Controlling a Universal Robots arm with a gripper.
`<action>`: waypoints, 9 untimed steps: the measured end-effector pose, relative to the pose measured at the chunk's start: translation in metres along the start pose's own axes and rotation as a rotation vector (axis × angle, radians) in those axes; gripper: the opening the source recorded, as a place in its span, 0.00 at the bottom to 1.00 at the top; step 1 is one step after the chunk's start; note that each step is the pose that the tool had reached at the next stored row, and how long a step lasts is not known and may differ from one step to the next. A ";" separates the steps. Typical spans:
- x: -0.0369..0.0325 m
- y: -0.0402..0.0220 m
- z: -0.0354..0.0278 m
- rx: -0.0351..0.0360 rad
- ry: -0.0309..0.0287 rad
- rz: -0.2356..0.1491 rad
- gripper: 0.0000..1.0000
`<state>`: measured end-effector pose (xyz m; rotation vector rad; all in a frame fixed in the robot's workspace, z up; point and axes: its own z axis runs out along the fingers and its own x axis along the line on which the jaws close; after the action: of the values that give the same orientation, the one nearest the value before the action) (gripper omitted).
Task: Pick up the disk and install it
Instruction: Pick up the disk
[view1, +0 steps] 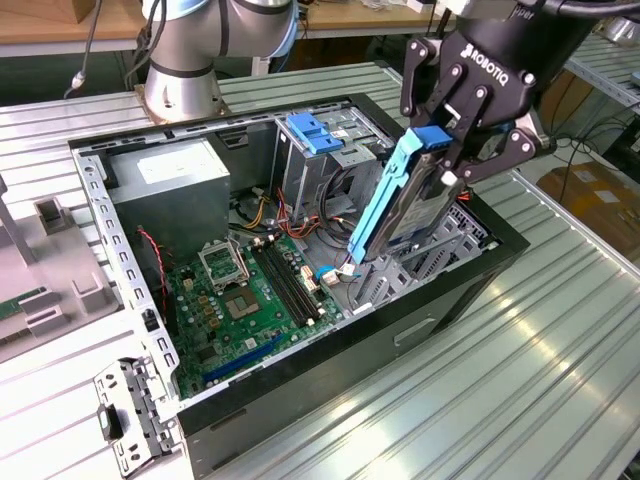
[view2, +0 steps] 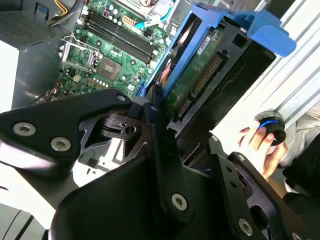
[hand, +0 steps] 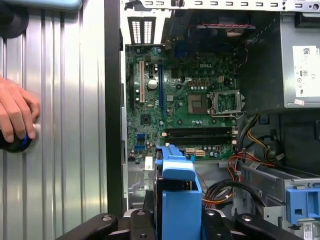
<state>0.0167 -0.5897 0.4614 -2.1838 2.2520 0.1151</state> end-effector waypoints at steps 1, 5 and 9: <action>-0.0002 -0.0002 -0.0044 0.0000 -0.0001 0.000 0.36; -0.0012 -0.0002 -0.0217 -0.0001 0.0001 0.000 0.36; -0.0015 -0.0001 -0.0280 -0.0001 -0.0002 0.000 0.36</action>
<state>0.0183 -0.5897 0.4894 -2.1838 2.2519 0.1153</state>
